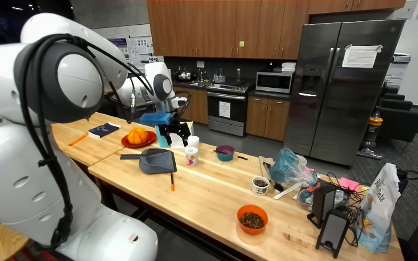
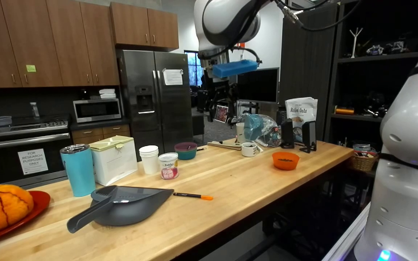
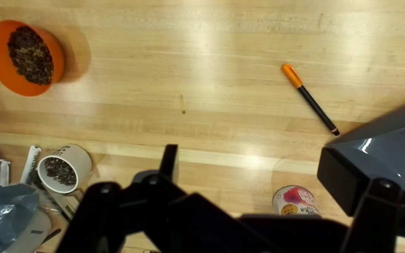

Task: Remove the lid from the can

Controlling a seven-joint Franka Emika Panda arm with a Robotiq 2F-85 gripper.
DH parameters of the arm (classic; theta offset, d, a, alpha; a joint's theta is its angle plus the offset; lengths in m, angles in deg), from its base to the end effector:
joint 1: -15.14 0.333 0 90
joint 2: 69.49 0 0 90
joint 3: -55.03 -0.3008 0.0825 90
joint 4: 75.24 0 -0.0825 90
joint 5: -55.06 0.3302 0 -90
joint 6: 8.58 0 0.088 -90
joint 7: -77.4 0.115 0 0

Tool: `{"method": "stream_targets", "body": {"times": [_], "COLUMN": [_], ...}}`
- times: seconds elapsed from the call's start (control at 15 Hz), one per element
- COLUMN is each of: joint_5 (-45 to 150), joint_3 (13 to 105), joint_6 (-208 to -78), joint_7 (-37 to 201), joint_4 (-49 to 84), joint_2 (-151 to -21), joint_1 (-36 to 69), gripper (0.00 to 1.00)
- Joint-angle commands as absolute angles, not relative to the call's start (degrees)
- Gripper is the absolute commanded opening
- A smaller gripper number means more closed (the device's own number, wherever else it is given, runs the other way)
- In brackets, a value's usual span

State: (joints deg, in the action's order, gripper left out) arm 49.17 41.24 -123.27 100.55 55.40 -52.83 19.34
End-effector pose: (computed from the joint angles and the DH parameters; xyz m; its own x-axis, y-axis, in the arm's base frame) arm 0.3987 0.1277 0.4693 0.9967 -0.0520 0.0629 -0.0608 -0.9871 0.1484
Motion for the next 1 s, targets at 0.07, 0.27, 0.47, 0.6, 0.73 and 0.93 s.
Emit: {"method": "stream_targets", "body": {"times": [0.07, 0.27, 0.47, 0.6, 0.73, 0.93], "joint_5": [49.0, 49.02, 47.75, 45.63, 43.45, 40.9], "joint_3": [41.87, 41.65, 41.41, 41.59, 42.11, 43.05], "joint_6": [-123.12, -123.11, -126.11, -127.84, -129.66, -132.02], "joint_7": [100.68, 100.72, 101.98, 102.6, 102.62, 101.75], "joint_4": [55.42, 55.47, 58.55, 59.53, 59.81, 59.36], "joint_2": [-53.1, -53.01, -52.4, -52.69, -53.4, -54.87], "joint_1": [20.02, 20.43, 20.22, 19.46, 18.67, 17.64], "gripper": [1.0, 1.0, 1.0, 1.0, 1.0, 1.0]}}
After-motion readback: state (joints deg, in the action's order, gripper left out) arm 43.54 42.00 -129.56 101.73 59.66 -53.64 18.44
